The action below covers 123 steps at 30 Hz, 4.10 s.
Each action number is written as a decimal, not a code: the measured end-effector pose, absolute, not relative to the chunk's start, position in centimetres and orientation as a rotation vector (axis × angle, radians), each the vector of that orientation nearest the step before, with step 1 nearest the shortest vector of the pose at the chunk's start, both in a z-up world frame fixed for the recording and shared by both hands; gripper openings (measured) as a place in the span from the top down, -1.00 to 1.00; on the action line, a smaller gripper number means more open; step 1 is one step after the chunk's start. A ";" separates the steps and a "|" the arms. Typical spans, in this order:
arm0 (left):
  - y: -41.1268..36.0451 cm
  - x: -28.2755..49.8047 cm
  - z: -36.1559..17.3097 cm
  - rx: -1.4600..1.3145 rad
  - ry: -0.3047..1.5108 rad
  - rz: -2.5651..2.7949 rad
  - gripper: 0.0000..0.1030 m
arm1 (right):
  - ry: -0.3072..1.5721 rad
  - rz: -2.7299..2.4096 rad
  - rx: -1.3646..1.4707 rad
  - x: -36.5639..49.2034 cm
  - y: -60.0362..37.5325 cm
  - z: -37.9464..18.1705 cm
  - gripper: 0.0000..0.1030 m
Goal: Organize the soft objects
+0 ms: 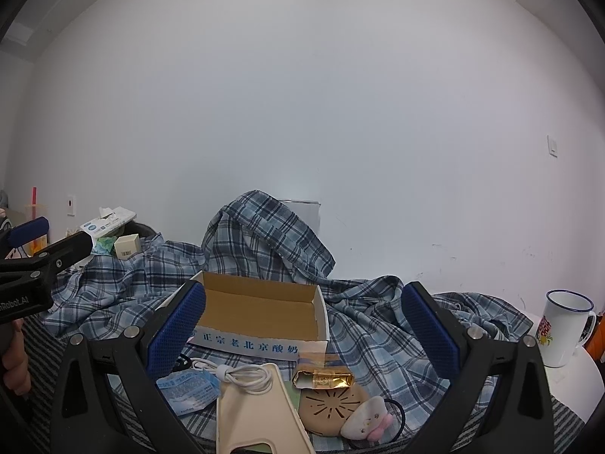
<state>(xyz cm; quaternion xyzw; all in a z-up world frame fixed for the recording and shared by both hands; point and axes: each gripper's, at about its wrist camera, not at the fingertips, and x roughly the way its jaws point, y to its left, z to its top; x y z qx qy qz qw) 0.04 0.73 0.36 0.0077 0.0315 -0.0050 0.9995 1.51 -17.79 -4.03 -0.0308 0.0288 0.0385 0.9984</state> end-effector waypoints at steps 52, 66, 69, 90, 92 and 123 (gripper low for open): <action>-1.6 -1.0 2.8 -0.003 0.234 -0.232 -0.97 | 0.268 0.324 -0.035 1.3 -18.6 -1.9 -1.00; -2.1 1.5 -1.1 -0.003 0.371 -0.275 -0.96 | 0.537 0.222 -0.068 3.1 -22.6 -5.6 -1.00; -1.6 2.2 -1.6 -0.025 0.405 -0.253 -0.96 | 0.593 0.210 -0.060 4.2 -22.8 -6.2 -0.95; -1.2 2.9 -2.3 -0.042 0.447 -0.244 -0.96 | 0.752 0.120 0.037 8.4 -24.9 -9.5 0.43; -1.2 2.9 -2.2 -0.046 0.448 -0.245 -0.96 | 0.681 0.113 0.021 7.3 -24.6 -8.5 0.43; -5.2 6.3 -5.1 0.099 0.690 -0.371 -0.56 | 0.445 0.234 0.056 4.1 -20.1 -6.8 0.42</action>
